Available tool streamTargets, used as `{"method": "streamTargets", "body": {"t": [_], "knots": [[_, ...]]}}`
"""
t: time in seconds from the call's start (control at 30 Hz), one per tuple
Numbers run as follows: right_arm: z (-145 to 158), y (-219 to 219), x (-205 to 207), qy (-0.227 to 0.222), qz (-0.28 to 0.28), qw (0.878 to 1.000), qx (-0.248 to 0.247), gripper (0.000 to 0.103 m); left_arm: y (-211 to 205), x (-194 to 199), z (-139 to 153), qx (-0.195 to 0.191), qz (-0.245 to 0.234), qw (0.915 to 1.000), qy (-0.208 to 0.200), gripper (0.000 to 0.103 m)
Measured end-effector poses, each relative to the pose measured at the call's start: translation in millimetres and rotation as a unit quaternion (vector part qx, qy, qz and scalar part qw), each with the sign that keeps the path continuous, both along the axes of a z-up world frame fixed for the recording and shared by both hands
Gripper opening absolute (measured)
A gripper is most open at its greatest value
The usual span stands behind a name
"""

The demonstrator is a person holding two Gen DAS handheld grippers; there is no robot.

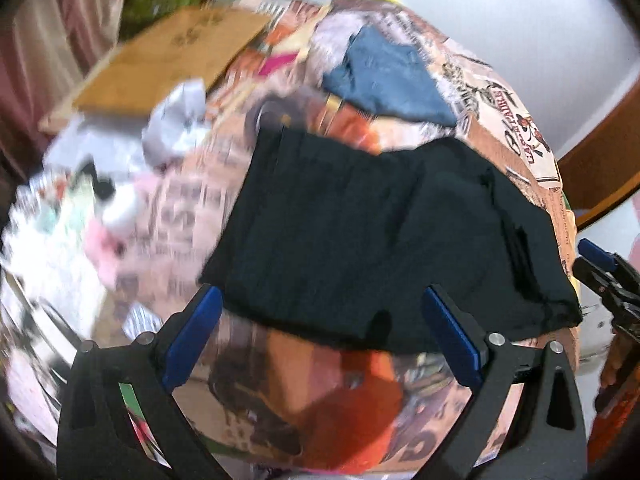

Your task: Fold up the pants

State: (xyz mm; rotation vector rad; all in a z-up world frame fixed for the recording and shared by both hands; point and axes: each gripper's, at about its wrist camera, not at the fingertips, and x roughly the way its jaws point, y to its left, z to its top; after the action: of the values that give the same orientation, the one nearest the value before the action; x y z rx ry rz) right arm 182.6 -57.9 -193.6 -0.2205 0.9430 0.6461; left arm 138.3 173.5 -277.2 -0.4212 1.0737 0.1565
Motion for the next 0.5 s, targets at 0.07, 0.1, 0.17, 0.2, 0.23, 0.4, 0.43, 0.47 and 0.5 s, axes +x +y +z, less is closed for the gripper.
{"method": "streamTargets", "body": {"t": [0.07,0.1,0.17,0.2,0.23,0.4,0.43,0.47,0.5], "knots": [[-9.3,2.7,0.8,0.008,-0.001,1.0,-0.01,0.064,7.6,-7.1,-17.4,-0.047,0.012,0.9987,0.016,0.101],[-14.3,3.5,1.4,0.014,-0.002,1.0,-0.013,0.064,8.8,-8.6,-21.8,-0.063,0.014,0.9977,0.02,0.101],[-24.5,4.2,2.5,0.029,-0.002,0.999,-0.019,0.064,12.9,-12.7,-35.6,-0.119,0.024,0.9922,0.027,0.101],[-29.0,4.7,2.5,0.034,-0.001,0.999,-0.023,0.064,13.8,-13.7,-40.0,-0.143,0.029,0.989,0.027,0.101],[-33.2,4.5,2.5,0.038,0.0,0.999,-0.026,0.064,14.7,-14.3,-45.8,-0.173,0.035,0.984,0.027,0.101],[-40.9,-1.4,3.8,0.055,-0.001,0.998,-0.01,0.064,17.3,-2.9,-55.4,-0.222,0.047,0.9736,0.019,0.101],[-42.1,-3.4,4.5,0.06,-0.001,0.998,-0.006,0.064,18.0,2.2,-60.5,-0.236,0.05,0.9703,0.022,0.101],[-42.8,-4.0,4.5,0.061,0.0,0.998,-0.004,0.064,19.7,5.8,-63.1,-0.239,0.052,0.9693,0.022,0.101],[-43.6,-3.9,3.8,0.061,0.001,0.998,-0.002,0.064,21.1,9.7,-65.5,-0.24,0.053,0.969,0.021,0.101]]}}
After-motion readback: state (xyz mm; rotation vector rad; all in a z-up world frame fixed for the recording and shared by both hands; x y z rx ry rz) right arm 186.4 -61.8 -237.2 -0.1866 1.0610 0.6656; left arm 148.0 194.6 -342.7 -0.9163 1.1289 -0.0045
